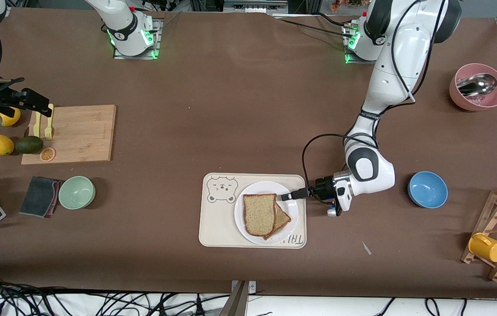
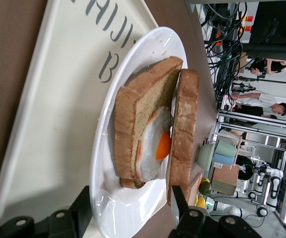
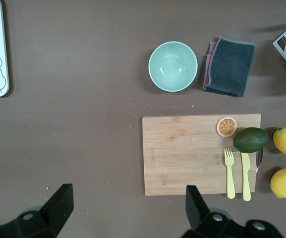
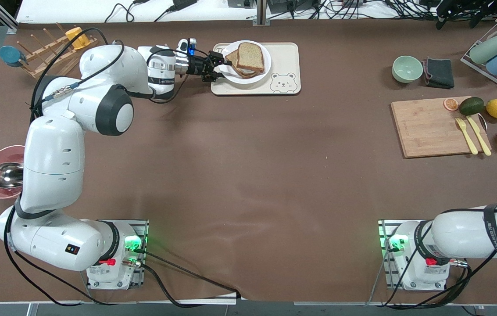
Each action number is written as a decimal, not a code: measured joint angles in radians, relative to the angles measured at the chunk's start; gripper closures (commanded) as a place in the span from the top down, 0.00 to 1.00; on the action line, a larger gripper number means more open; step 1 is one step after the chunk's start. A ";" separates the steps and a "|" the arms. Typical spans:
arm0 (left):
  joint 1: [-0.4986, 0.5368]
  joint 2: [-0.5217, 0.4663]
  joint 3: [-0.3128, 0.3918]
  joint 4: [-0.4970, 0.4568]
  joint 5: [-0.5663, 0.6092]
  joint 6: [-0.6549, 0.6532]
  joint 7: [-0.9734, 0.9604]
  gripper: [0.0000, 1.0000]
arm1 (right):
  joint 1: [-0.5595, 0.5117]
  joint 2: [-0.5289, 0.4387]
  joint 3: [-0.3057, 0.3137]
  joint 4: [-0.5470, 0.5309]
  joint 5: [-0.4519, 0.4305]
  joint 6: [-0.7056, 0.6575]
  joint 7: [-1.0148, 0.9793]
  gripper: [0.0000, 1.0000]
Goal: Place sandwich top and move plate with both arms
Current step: 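Open the left gripper to release the plate rim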
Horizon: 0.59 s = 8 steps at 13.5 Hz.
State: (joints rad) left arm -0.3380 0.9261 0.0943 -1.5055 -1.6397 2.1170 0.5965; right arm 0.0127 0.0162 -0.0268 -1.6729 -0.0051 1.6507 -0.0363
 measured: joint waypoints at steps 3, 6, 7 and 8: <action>0.023 -0.028 0.009 -0.036 0.063 0.001 0.000 0.70 | 0.000 0.000 0.001 0.000 0.000 0.000 0.000 1.00; 0.041 -0.070 0.010 -0.080 0.094 -0.001 0.000 0.70 | 0.000 0.000 0.001 0.000 0.000 0.000 0.000 1.00; 0.043 -0.090 0.009 -0.098 0.106 -0.001 0.000 0.70 | 0.000 0.000 0.001 0.000 0.000 0.000 0.000 1.00; 0.046 -0.115 0.009 -0.119 0.120 -0.001 -0.002 0.70 | 0.000 0.000 0.001 0.000 0.000 0.000 0.000 1.00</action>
State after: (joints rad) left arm -0.2917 0.8111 0.1028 -1.6245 -1.5200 2.1158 0.5949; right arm 0.0127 0.0162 -0.0261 -1.6728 -0.0049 1.6507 -0.0363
